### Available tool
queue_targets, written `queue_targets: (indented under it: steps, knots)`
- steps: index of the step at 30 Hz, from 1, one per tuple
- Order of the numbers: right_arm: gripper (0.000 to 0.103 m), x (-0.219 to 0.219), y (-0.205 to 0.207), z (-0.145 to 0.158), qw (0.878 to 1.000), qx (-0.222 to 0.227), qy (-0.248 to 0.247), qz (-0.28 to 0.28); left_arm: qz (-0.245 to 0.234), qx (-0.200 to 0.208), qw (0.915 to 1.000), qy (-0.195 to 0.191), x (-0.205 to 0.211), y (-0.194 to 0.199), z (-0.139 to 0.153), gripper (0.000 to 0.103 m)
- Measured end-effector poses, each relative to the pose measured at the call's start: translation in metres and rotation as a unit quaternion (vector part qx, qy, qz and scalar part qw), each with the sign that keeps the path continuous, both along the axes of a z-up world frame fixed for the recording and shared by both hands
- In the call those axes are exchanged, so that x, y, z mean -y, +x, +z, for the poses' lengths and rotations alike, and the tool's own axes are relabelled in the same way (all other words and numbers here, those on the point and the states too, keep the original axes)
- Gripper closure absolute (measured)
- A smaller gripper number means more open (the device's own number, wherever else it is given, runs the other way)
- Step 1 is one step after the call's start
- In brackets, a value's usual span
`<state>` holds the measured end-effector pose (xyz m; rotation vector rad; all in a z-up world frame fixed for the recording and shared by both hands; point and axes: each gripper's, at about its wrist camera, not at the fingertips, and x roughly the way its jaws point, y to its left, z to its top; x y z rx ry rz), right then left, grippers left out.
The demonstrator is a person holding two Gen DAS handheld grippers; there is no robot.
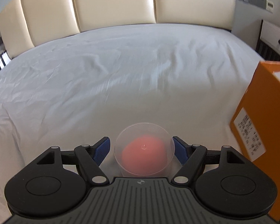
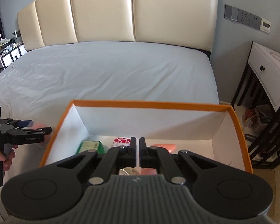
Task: Organize rigid objects
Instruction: 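Carry the yellow bottle with the right gripper while the left grasps the sponge cup, then stand the yellow bottle in the box and open the right gripper while the left carries the cup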
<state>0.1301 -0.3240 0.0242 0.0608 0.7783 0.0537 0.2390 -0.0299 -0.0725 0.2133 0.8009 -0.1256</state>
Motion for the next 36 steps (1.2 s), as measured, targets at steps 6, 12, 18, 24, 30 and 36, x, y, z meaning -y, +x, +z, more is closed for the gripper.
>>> queue_targets:
  steps: [6,12,18,24,30,36]
  knots:
    - [0.1,0.003,0.022,-0.018,0.999,-0.007,0.034,-0.022,-0.003,0.005,0.9999,0.009,0.002,0.006,-0.008,0.015]
    - [0.093,-0.009,0.024,-0.026,1.0,0.005,0.024,-0.012,-0.014,-0.005,0.9999,-0.008,-0.001,0.01,-0.014,0.032]
    - [0.076,-0.017,0.023,-0.027,1.0,0.008,0.017,0.023,-0.006,0.0,1.0,0.001,0.003,0.006,-0.009,0.034]
    - [0.072,-0.025,0.028,-0.028,0.994,-0.036,0.002,0.104,0.013,0.007,0.9977,-0.066,-0.001,-0.008,0.026,0.034]
    - [0.072,-0.053,0.033,-0.037,0.973,-0.077,-0.079,0.201,-0.011,0.017,0.9946,-0.102,0.01,-0.036,0.059,0.034]
    - [0.071,-0.082,0.037,-0.05,0.944,-0.093,-0.163,0.271,-0.052,0.038,0.9891,-0.133,0.023,-0.047,0.081,0.034]
